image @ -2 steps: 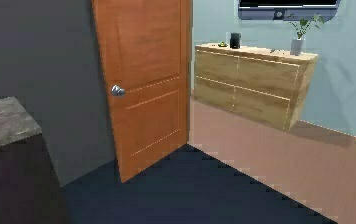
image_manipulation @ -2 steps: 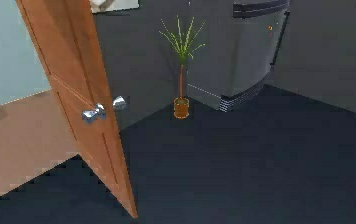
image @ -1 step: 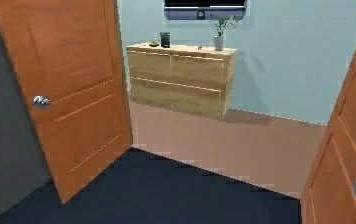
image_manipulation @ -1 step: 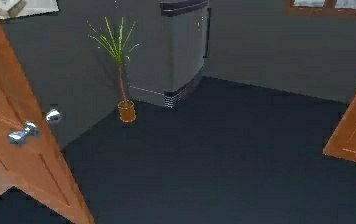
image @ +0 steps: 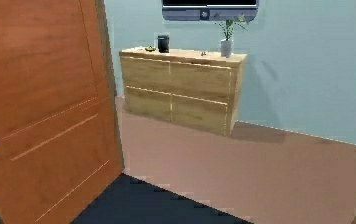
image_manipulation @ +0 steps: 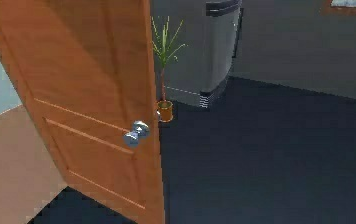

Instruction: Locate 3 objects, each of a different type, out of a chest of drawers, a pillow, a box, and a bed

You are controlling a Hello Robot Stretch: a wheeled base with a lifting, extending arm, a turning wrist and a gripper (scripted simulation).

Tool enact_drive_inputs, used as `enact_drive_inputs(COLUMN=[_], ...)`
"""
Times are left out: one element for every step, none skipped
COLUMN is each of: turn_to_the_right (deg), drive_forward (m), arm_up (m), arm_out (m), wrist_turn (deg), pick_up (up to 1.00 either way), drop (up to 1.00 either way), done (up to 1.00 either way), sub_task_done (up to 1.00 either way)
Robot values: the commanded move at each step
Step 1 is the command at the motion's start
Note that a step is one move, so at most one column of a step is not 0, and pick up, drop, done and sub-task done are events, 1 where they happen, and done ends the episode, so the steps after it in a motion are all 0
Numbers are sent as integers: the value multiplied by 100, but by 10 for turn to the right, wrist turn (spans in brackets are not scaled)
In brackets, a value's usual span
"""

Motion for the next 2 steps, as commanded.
enact_drive_inputs(turn_to_the_right=[240, 0], drive_forward=[0, 100], arm_up=[0, 0], arm_out=[0, 0], wrist_turn=[0, 0], pick_up=[0, 0], drop=[0, 0], done=[0, 0], sub_task_done=[0, 0])
